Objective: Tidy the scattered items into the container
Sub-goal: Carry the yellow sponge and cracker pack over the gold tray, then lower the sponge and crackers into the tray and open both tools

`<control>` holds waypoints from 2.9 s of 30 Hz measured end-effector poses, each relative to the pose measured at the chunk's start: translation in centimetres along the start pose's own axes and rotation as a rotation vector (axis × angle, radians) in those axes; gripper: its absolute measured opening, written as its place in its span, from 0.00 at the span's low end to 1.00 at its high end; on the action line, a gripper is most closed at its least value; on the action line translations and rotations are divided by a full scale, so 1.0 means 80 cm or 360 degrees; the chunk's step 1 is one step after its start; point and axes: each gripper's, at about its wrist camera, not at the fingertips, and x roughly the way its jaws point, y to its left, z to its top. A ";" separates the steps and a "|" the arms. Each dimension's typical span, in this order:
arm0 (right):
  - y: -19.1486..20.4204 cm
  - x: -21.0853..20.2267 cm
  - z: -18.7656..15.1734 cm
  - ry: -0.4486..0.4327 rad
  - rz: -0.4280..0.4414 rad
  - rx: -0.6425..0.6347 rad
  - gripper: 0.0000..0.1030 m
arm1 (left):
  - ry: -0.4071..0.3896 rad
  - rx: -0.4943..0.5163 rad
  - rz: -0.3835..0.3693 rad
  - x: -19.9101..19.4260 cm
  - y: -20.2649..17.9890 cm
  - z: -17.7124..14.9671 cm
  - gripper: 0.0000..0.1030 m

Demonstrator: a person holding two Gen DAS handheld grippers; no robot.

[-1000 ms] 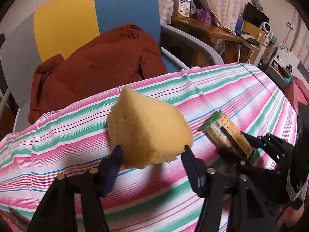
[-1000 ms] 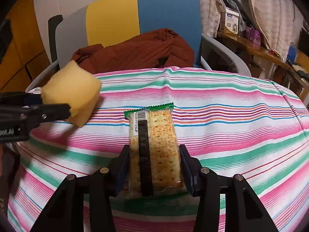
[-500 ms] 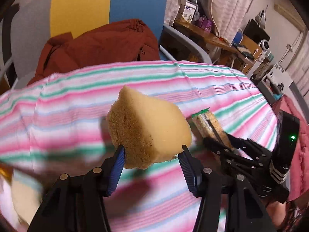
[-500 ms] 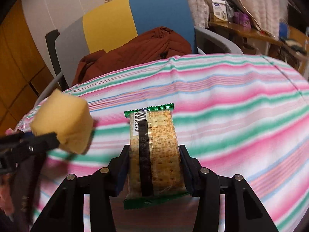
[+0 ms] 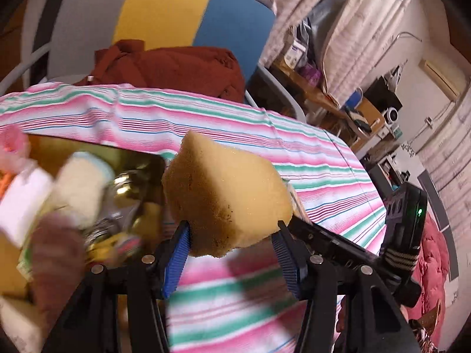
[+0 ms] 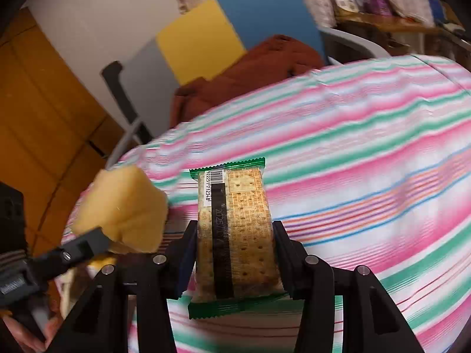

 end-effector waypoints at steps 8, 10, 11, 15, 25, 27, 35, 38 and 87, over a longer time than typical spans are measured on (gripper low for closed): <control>0.097 0.012 0.010 0.0056 0.0219 -0.0074 0.48 | -0.0203 -0.0135 0.0034 -0.099 0.059 -0.020 0.55; 0.132 0.024 0.011 0.0081 0.0264 -0.0126 0.48 | -0.0239 -0.0155 0.0073 -0.118 0.075 -0.023 0.55; 0.143 0.032 0.014 0.0094 0.0284 -0.0138 0.48 | -0.0259 -0.0164 0.0105 -0.128 0.085 -0.025 0.55; 0.204 0.075 0.012 0.0205 0.0365 -0.0172 0.49 | -0.0292 -0.0230 0.0184 -0.154 0.128 -0.034 0.55; 0.247 0.106 -0.022 0.0320 0.0372 -0.0182 0.70 | -0.0254 -0.0484 0.0114 -0.155 0.205 -0.069 0.67; 0.237 0.090 -0.028 0.0287 0.0350 -0.0178 0.70 | -0.0278 -0.0461 0.0124 -0.159 0.205 -0.073 0.67; 0.203 0.034 -0.043 0.0188 0.0336 -0.0107 0.70 | -0.0453 -0.0487 0.0138 -0.188 0.203 -0.071 0.55; 0.203 0.022 -0.048 0.0172 0.0338 -0.0116 0.70 | -0.0484 -0.0487 0.0187 -0.193 0.210 -0.059 0.48; 0.253 0.074 -0.076 0.0537 0.0345 -0.0477 0.51 | -0.0290 -0.0383 0.0386 -0.192 0.185 -0.122 0.42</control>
